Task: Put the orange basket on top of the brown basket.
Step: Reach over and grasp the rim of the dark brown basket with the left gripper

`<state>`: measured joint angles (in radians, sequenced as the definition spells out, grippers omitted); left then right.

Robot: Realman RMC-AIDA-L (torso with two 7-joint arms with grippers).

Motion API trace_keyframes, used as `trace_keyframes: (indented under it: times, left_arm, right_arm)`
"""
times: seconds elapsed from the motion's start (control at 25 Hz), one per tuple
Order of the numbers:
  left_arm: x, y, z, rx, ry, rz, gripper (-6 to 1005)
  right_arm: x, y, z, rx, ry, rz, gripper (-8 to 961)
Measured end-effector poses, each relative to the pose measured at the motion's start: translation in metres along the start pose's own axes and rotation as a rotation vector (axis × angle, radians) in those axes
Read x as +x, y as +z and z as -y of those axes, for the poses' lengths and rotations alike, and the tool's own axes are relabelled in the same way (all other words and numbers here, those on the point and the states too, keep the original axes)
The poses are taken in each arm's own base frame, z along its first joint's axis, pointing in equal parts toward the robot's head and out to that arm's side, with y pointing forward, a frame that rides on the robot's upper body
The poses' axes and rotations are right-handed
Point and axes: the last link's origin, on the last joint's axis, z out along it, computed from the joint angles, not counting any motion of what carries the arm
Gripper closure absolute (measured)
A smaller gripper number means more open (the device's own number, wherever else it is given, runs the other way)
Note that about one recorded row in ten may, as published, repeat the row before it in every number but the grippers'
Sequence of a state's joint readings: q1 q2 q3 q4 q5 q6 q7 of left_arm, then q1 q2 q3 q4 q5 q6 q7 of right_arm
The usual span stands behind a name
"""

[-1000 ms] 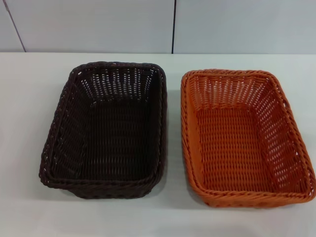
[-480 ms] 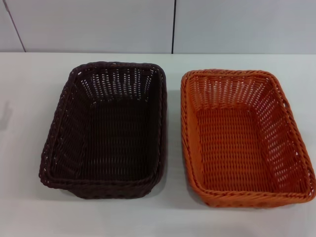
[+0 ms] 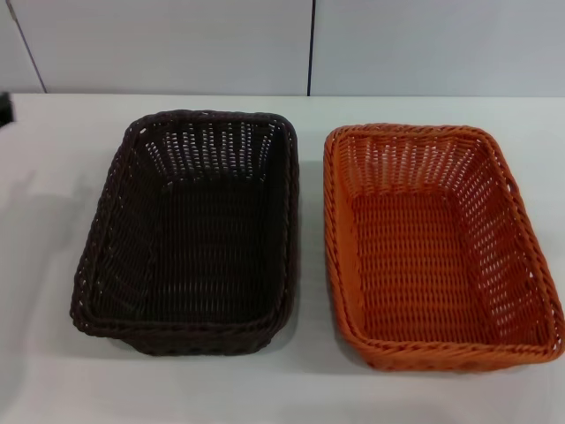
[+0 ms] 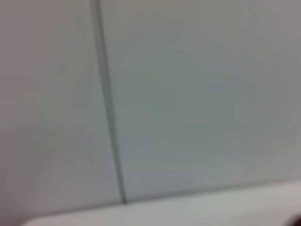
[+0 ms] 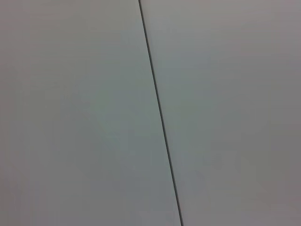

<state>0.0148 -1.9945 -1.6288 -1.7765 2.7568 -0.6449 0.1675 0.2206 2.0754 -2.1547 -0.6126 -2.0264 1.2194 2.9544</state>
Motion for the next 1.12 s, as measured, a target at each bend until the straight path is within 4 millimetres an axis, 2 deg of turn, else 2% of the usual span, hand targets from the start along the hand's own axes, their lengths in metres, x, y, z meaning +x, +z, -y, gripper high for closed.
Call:
trace_keyframes:
  times: [0.12, 0.2, 0.24, 0.48, 0.8, 0.84, 1.12]
  left_arm:
    - [0.012, -0.004, -0.029, -0.090, 0.058, 0.128, 216]
    - [0.013, -0.003, -0.038, -0.121, 0.069, 0.167, 216]
    - [0.011, 0.000, -0.049, -0.153, 0.083, 0.207, 217]
    - [0.004, 0.006, -0.068, -0.206, 0.097, 0.256, 217]
    - [-0.008, 0.015, -0.074, -0.227, 0.097, 0.324, 217]
    - [-0.016, 0.021, -0.075, -0.230, 0.098, 0.361, 217]
    - [-0.027, 0.032, -0.076, -0.235, 0.099, 0.412, 217]
  right_arm:
    - [0.001, 0.002, -0.001, -0.006, -0.008, -0.003, 182]
    - [0.002, 0.002, -0.001, -0.006, -0.010, -0.006, 183]
    - [0.003, 0.002, 0.001, -0.005, -0.015, -0.010, 183]
    - [0.005, -0.001, 0.003, 0.001, -0.020, -0.020, 183]
    - [0.006, -0.003, 0.006, 0.007, -0.026, -0.024, 182]
    - [0.006, -0.003, 0.006, 0.007, -0.026, -0.025, 182]
    - [0.007, -0.003, 0.006, 0.006, -0.030, -0.028, 182]
